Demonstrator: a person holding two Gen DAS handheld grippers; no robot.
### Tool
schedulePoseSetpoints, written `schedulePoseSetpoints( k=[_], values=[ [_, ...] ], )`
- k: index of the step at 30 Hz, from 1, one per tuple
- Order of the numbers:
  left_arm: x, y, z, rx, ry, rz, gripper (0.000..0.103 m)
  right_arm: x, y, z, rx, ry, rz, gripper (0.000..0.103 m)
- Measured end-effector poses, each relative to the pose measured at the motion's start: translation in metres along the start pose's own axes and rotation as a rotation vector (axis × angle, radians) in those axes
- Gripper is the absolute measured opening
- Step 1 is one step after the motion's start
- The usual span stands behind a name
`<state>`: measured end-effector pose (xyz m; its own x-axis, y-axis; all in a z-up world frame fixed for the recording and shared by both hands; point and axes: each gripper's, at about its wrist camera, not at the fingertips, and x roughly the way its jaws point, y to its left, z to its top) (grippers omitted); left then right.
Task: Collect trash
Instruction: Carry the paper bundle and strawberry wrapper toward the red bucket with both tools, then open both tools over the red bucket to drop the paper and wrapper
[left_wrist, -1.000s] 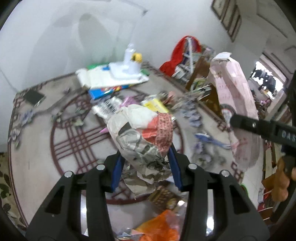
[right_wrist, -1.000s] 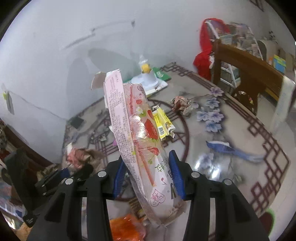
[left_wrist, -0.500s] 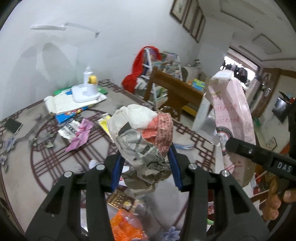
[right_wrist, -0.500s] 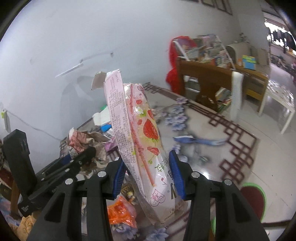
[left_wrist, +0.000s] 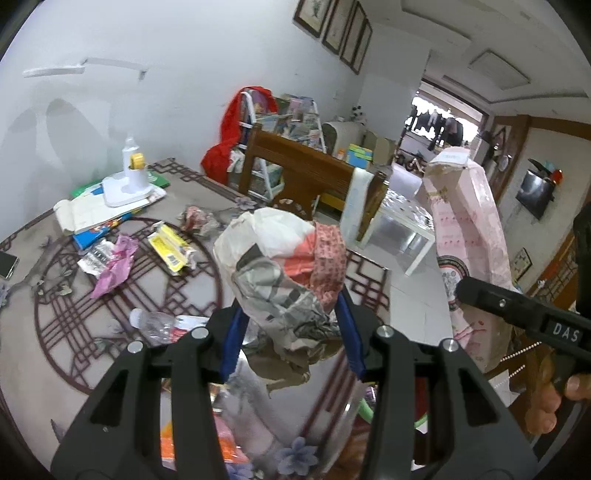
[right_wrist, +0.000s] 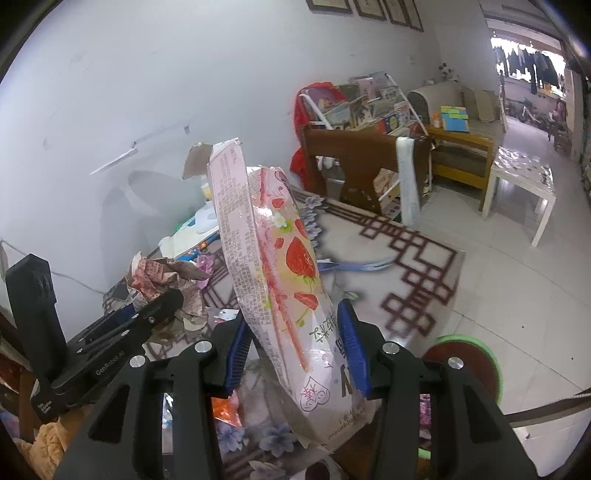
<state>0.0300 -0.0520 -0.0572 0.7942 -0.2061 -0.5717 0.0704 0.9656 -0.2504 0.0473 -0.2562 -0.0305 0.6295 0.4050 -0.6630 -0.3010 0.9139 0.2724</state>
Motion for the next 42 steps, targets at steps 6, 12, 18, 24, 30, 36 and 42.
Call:
schedulePoseSetpoints(
  k=[6,12,18,24,30,36,42],
  values=[
    [0.003,-0.034,-0.004,-0.001,0.018,-0.012,0.044,-0.022,-0.035,-0.005,0.019,-0.002,-0.015,0.045],
    [0.015,-0.081,-0.019,0.025,0.07,-0.066,0.044,-0.042,-0.089,-0.029,0.088,0.025,-0.059,0.045],
    [0.029,-0.13,-0.032,0.074,0.1,-0.103,0.045,-0.055,-0.143,-0.054,0.171,0.057,-0.114,0.045],
    [0.052,-0.173,-0.043,0.124,0.137,-0.146,0.045,-0.051,-0.19,-0.071,0.272,0.094,-0.135,0.045],
    [0.07,-0.202,-0.043,0.161,0.142,-0.156,0.046,-0.046,-0.216,-0.076,0.333,0.107,-0.138,0.045],
    [0.087,-0.215,-0.045,0.167,0.157,-0.147,0.047,-0.038,-0.225,-0.076,0.341,0.13,-0.141,0.046],
    [0.101,-0.224,-0.045,0.179,0.163,-0.144,0.051,-0.033,-0.231,-0.079,0.361,0.145,-0.147,0.047]
  ],
)
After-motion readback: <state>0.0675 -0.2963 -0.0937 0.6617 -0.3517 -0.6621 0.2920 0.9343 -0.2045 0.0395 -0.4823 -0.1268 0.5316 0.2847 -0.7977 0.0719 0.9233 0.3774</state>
